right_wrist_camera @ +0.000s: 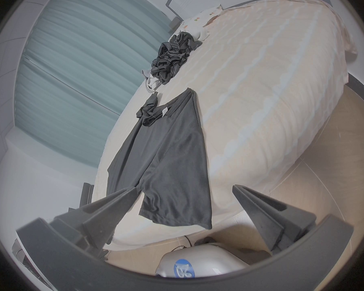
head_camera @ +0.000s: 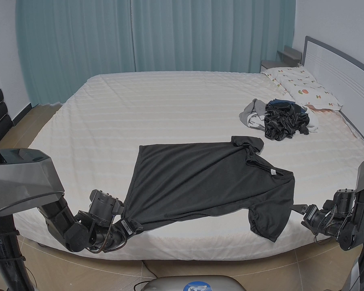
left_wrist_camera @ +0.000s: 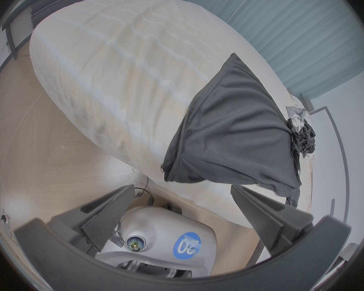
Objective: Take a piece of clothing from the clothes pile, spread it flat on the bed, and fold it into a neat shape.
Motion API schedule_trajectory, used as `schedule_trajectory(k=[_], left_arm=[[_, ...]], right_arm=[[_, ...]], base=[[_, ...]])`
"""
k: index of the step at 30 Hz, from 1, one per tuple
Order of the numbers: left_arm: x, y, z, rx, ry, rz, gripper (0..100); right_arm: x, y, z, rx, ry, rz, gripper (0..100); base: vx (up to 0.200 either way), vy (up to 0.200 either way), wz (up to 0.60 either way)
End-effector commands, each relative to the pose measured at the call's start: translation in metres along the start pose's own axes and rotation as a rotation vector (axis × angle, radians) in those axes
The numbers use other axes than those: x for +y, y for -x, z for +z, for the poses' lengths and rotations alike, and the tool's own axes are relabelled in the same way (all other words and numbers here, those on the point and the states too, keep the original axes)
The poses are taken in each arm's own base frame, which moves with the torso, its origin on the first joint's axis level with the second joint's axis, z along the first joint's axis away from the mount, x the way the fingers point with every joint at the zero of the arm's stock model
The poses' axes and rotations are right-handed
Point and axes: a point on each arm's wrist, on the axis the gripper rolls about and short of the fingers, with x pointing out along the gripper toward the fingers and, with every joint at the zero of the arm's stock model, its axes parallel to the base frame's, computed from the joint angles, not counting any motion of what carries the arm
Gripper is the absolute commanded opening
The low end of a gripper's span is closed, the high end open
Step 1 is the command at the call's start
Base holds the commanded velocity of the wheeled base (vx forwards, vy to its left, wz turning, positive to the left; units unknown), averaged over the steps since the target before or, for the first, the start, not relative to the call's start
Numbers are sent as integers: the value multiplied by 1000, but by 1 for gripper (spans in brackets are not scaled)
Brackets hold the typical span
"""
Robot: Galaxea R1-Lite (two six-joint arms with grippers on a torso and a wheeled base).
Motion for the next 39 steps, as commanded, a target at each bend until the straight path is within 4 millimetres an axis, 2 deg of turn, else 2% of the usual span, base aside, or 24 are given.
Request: schedule_trajectory(k=[1, 14, 15, 24, 29, 35, 36, 39], left_arm=[[0, -13, 1, -8, 1, 24, 100], [-17, -38, 11, -111, 1, -7, 100], [-17, -38, 11, -111, 1, -7, 0], [-14, -33, 16, -154, 29, 4, 0], [-13, -25, 27, -197, 97, -4, 0], [-10, -22, 29, -197, 105, -1, 0], [-10, -21, 29, -195, 104, -2, 0], [-10, -21, 29, -195, 102, -2, 0]], right_arm=[[-2, -7, -2, 4, 1, -1, 100], [-3, -13, -4, 11, 7, -6, 100], [-2, -13, -4, 8, 7, -10, 100], [0, -23, -11, 3, 30, -34, 100], [1, -37, -14, 7, 39, -29, 100], [2, -50, -18, -12, 31, -45, 100], [3, -50, -19, -7, 27, -41, 0], [6, -52, -20, -8, 16, -30, 0]], base=[[0, 0, 0], [0, 0, 0], [0, 0, 0], [0, 0, 0], [0, 0, 0], [0, 0, 0], [0, 0, 0], [0, 0, 0]])
